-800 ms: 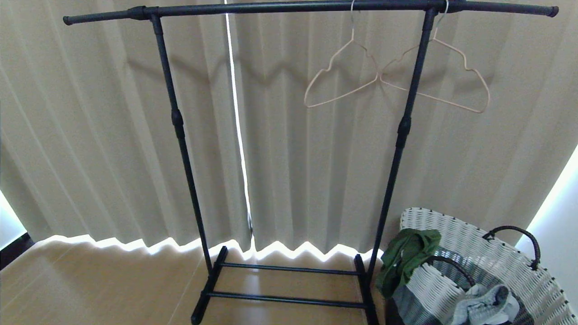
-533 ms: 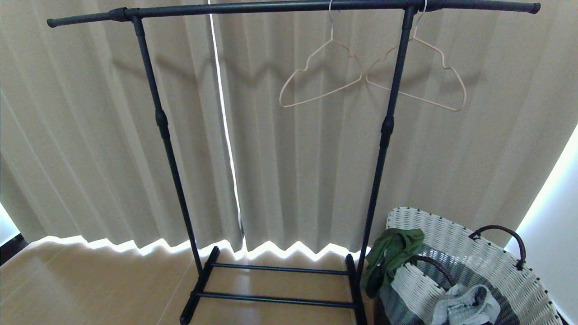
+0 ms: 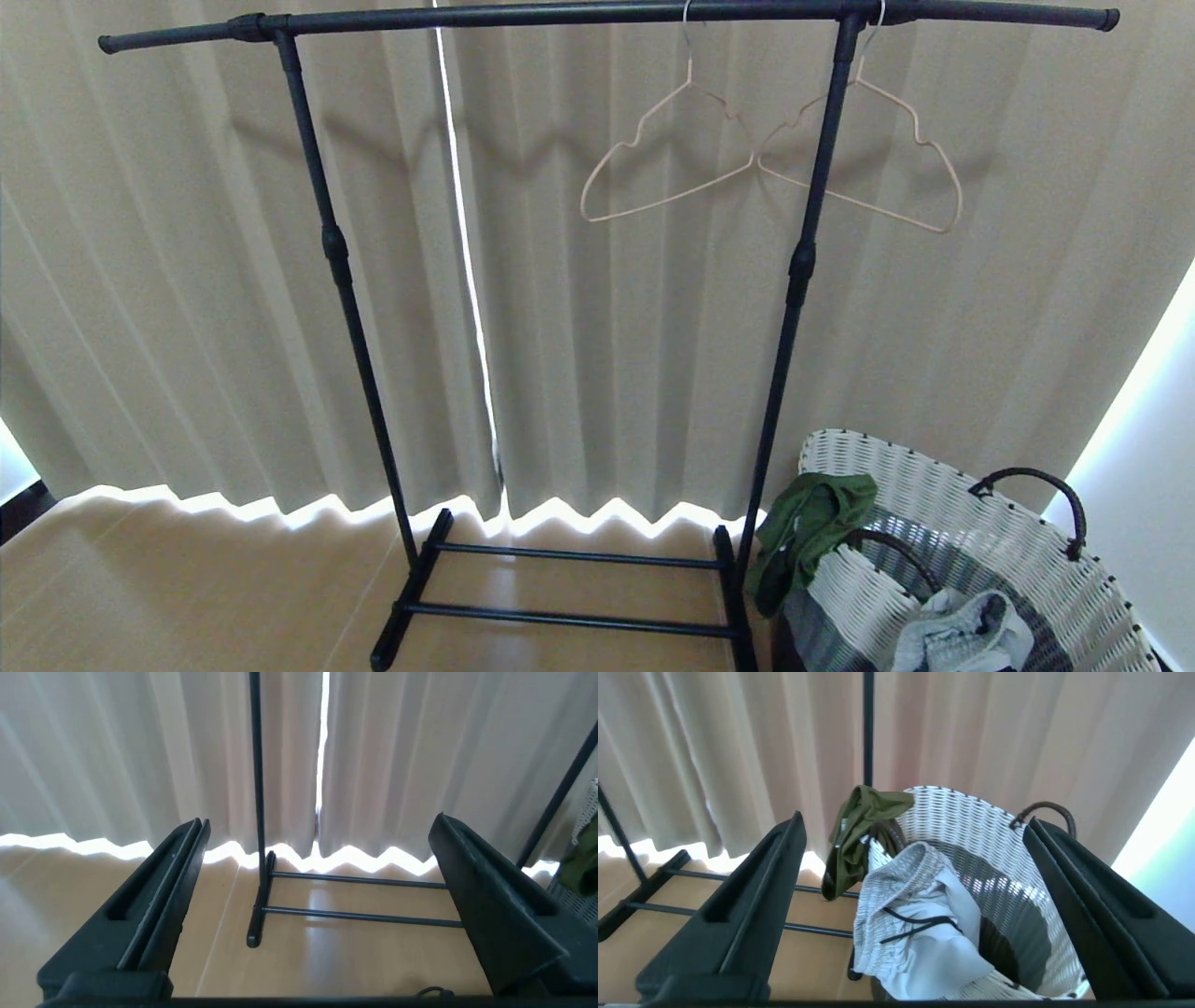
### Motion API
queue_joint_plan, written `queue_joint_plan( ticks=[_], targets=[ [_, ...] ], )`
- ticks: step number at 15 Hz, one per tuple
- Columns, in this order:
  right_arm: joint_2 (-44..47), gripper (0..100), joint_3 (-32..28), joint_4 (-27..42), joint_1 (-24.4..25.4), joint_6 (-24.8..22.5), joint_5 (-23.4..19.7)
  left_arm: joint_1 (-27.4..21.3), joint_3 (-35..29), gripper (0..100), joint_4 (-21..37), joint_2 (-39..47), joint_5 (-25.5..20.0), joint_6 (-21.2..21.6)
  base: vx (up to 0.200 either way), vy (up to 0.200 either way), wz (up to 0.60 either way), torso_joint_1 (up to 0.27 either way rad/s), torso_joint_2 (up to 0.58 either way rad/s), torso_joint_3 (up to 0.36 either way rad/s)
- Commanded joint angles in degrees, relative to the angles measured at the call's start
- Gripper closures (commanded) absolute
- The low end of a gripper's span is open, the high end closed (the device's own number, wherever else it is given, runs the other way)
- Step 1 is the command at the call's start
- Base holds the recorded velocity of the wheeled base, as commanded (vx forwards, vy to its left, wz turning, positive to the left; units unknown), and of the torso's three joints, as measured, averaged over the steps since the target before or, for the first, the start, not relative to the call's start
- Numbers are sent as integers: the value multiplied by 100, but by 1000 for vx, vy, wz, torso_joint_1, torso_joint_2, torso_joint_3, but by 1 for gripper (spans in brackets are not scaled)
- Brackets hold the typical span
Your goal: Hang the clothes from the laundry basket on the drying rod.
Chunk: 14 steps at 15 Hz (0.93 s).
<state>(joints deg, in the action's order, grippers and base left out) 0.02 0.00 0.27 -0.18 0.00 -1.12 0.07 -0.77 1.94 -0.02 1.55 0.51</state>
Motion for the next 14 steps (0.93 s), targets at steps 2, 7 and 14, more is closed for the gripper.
queue_joint_plan(
  ticks=[2,7,14],
  targets=[
    [-2,0,0,0,1,0,-2,1,-2,0,0,2,3,-7,0,0,0,0,0,0],
    [-2,0,0,0,1,0,-2,1,-2,0,0,2,3,-16,0,0,0,0,0,0],
    [-2,0,0,0,1,0,-2,1,-2,0,0,2,-49,142,57,0,0,1,0,1]
  ],
)
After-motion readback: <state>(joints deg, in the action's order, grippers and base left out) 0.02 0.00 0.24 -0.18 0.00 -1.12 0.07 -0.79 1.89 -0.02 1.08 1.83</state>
